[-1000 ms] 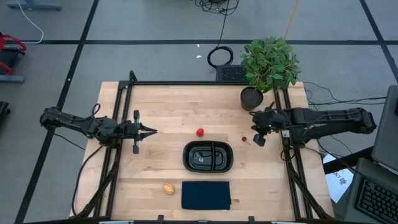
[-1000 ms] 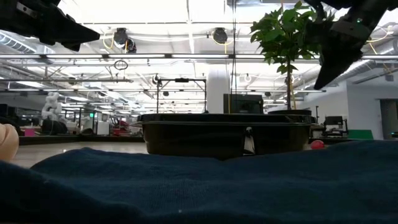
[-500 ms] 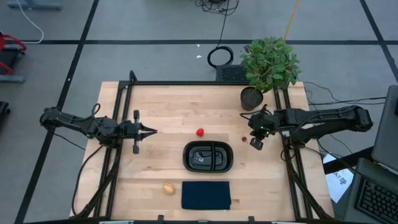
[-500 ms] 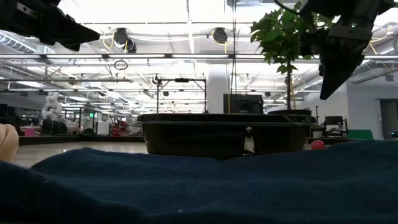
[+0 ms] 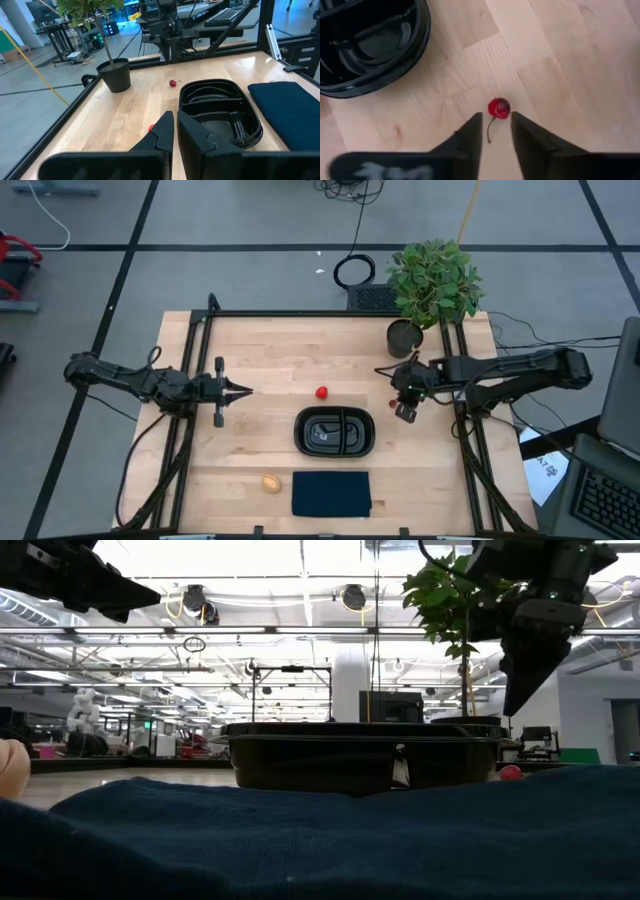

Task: Pick and placing Produce into tupperware
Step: Put the cherry into the black container

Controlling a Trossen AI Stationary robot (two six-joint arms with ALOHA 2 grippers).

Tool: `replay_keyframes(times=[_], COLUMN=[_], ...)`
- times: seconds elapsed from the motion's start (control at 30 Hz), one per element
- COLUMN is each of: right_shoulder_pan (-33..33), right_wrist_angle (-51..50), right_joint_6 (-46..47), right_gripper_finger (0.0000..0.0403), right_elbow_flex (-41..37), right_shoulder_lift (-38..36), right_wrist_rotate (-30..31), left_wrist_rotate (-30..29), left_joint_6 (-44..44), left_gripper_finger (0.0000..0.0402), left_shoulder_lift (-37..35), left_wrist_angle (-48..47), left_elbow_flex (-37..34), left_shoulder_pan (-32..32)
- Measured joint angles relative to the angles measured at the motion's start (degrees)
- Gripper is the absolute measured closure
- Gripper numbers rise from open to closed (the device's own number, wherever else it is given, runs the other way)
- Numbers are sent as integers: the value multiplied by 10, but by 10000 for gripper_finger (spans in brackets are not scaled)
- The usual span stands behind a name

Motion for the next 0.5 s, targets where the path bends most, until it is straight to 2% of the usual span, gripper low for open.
replay_keyframes(times=[0.27,0.5], right_shoulder_pan=[0,0], right_wrist_angle=[39,84], right_joint_6=[-52,-67], right_gripper_finger=[168,115], right_elbow_flex=[-28,-62], right_shoulder_lift=[23,26], right_wrist_rotate=[2,6], left_wrist_rotate=[0,0], left_joint_6=[0,2], left_gripper_finger=[376,376], left_shoulder_lift=[0,0], left_wrist_angle=[0,0], left_elbow_flex=[0,0], left_shoulder_pan=[0,0])
